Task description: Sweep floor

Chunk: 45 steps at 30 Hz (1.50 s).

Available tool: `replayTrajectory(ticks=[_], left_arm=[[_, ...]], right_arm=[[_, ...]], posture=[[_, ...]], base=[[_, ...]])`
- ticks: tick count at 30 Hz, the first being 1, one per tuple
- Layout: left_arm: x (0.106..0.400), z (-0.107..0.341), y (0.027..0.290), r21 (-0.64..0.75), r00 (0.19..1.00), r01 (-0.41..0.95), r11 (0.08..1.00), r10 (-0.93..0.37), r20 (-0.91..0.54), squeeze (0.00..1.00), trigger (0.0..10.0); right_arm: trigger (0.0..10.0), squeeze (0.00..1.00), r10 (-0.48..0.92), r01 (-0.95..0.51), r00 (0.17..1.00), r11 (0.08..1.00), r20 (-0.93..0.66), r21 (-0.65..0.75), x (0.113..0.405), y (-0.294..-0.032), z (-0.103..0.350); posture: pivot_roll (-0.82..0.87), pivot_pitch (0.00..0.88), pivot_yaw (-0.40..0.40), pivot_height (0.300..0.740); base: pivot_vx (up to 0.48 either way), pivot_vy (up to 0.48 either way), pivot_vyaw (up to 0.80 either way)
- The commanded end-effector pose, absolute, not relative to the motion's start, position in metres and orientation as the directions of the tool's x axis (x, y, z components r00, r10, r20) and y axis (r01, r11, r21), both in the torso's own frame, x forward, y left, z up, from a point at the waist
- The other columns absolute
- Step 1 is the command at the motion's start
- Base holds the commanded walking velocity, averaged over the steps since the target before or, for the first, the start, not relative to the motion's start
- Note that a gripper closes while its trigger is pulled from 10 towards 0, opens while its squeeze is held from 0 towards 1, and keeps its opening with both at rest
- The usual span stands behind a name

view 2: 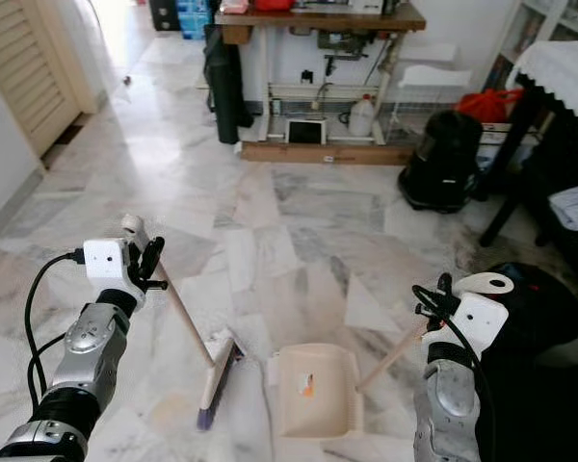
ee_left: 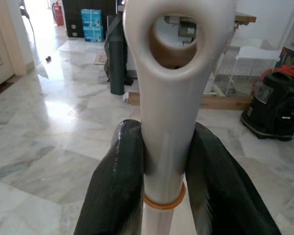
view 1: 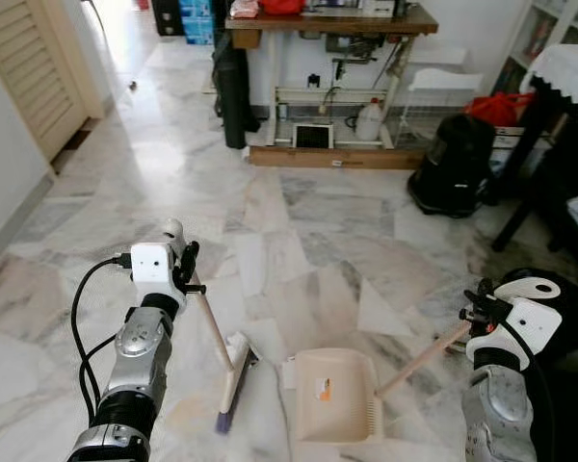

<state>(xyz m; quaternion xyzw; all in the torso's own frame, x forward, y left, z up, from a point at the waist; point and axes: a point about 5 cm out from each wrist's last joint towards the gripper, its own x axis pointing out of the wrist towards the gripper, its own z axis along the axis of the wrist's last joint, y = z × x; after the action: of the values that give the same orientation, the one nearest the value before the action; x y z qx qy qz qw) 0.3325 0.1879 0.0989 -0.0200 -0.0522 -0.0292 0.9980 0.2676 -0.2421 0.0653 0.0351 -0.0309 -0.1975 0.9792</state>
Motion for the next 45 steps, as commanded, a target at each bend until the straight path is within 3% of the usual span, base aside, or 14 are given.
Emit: replayTrajectory(ticks=[1,17,39,45], left_arm=[[0.336,0.111,0.188,-0.020,0.986,0.065,0.998,-0.061,0.155,0.00,10.0],[0.336,0.113,0.187,-0.027,0.983,0.067,0.997,-0.062,0.171,0.00,10.0],[0.339,0.116,0.178,-0.066,0.982,0.082,0.994,-0.069,0.176,0.00,10.0],[0.340,0.115,0.172,-0.068,0.981,0.111,0.991,-0.098,0.169,0.00,10.0]], right_arm=[[10.0,0.00,-0.388,0.381,0.919,0.920,0.075,0.093,0.272,-0.242,0.072],[10.0,0.00,-0.375,0.367,0.924,0.925,0.074,0.101,0.275,-0.240,0.073],[10.0,0.00,-0.398,0.396,0.917,0.916,0.033,0.070,0.274,-0.245,0.064],[10.0,0.00,-0.464,0.465,0.885,0.885,0.025,-0.030,0.264,-0.260,0.057]], posture=[[0.11,0.042,-0.012,0.740],[0.11,0.038,-0.016,0.740],[0.12,0.074,-0.014,0.740],[0.11,0.086,-0.001,0.740]], base=[[0.266,0.000,0.00],[0.300,0.000,-0.17],[0.000,0.000,0.00],[0.000,0.000,0.00]])
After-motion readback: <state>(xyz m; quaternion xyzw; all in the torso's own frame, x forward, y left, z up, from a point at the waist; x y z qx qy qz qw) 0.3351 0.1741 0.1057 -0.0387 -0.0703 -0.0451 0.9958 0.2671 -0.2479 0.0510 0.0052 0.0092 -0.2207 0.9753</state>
